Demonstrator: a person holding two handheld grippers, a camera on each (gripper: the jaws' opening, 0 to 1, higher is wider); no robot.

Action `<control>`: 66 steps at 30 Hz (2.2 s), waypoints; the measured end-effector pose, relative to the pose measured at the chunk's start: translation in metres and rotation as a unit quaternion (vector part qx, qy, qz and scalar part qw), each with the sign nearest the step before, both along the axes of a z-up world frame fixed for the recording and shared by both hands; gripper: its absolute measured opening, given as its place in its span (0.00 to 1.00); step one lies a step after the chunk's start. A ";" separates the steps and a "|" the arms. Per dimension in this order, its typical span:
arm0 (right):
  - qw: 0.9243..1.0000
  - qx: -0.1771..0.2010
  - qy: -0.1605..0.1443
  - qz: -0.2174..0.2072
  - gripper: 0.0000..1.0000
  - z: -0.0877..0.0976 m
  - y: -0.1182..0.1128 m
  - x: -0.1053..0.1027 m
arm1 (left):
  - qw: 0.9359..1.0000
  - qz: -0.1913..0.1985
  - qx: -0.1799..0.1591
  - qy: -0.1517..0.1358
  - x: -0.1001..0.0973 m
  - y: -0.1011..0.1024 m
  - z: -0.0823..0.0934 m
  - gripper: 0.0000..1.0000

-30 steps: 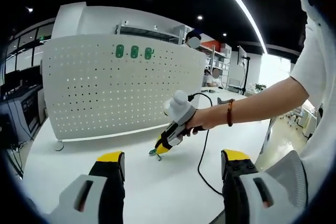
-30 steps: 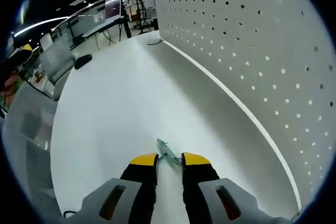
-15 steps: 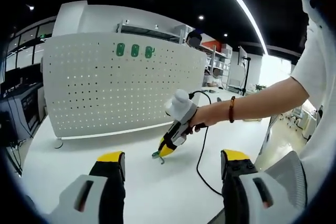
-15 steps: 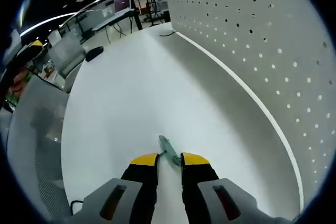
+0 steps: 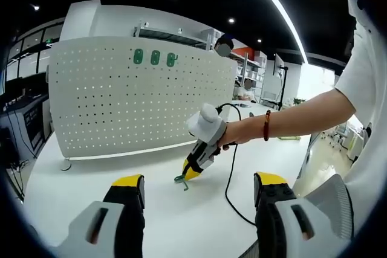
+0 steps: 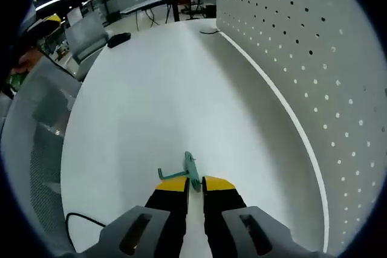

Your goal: Insert the hook assembly into the mounting plate slot until the hook locks in place.

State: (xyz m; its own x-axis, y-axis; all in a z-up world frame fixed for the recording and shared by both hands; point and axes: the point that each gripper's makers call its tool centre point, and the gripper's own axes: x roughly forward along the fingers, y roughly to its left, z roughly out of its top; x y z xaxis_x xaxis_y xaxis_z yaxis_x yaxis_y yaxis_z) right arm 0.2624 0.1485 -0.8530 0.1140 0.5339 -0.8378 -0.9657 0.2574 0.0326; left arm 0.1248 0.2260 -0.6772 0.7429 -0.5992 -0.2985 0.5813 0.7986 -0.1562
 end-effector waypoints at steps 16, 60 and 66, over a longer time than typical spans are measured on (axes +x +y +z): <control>0.999 0.014 -0.001 -0.034 0.02 0.004 0.001 -0.007 | 1.000 0.002 -0.007 -0.006 -0.002 -0.001 0.003 0.75; 0.955 0.218 -0.119 -0.161 0.02 0.131 0.014 -0.055 | 0.997 -0.008 -0.081 0.005 -0.025 -0.019 0.030 0.64; 0.944 0.250 -0.132 -0.170 0.02 0.147 0.016 -0.066 | 0.996 -0.011 -0.091 0.003 -0.020 -0.021 0.035 0.63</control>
